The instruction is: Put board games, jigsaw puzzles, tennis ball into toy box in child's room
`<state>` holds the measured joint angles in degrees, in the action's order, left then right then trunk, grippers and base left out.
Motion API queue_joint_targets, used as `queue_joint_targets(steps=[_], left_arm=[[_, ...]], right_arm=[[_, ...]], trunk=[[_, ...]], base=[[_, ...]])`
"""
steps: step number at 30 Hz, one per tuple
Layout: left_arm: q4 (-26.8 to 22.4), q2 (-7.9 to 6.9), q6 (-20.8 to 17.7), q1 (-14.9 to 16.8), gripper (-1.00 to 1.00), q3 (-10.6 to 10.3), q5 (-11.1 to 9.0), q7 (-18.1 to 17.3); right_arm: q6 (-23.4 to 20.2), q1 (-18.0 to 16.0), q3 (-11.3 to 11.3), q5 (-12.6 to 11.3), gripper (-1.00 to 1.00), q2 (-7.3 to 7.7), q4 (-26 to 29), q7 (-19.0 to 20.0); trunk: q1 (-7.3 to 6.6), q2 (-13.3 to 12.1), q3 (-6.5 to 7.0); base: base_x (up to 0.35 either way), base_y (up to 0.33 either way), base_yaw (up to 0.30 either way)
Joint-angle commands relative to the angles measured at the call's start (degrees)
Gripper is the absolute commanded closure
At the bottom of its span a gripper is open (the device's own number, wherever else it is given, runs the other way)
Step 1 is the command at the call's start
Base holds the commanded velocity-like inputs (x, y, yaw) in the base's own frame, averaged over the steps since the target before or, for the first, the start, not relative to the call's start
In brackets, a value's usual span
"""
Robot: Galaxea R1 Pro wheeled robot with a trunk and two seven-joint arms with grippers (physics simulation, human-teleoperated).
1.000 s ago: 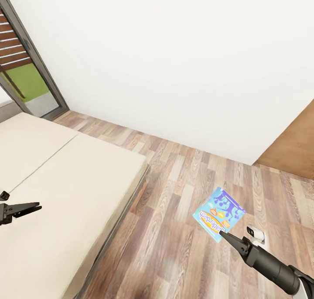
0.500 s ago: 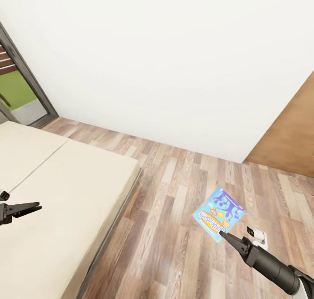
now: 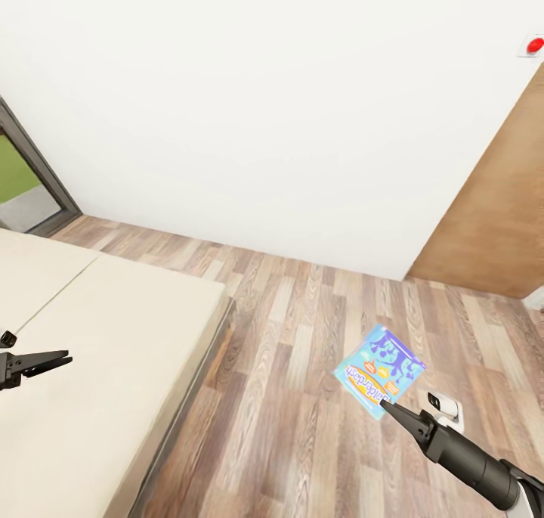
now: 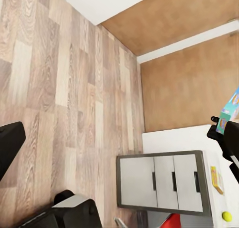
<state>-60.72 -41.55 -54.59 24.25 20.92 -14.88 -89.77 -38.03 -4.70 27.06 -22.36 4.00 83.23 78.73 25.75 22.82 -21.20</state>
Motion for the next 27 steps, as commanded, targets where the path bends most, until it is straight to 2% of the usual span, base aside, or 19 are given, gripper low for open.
queue_joint_targets(steps=[1,27], left_arm=[[-0.01,-0.02,-0.61,0.01,-1.0,0.0,0.03,-0.23],[-0.01,0.01,-0.61,0.01,-1.0,0.0,0.03,-0.23]], right_arm=[[-0.55,-0.04,0.02,-0.14,1.0,0.01,0.01,0.11],[-0.55,-0.04,0.02,-0.14,1.0,0.03,0.03,0.11]], trunk=[[0.03,0.1,0.0],[0.03,0.1,2.37]], base=[[0.0,0.0,-0.157],[0.0,0.0,-0.157]])
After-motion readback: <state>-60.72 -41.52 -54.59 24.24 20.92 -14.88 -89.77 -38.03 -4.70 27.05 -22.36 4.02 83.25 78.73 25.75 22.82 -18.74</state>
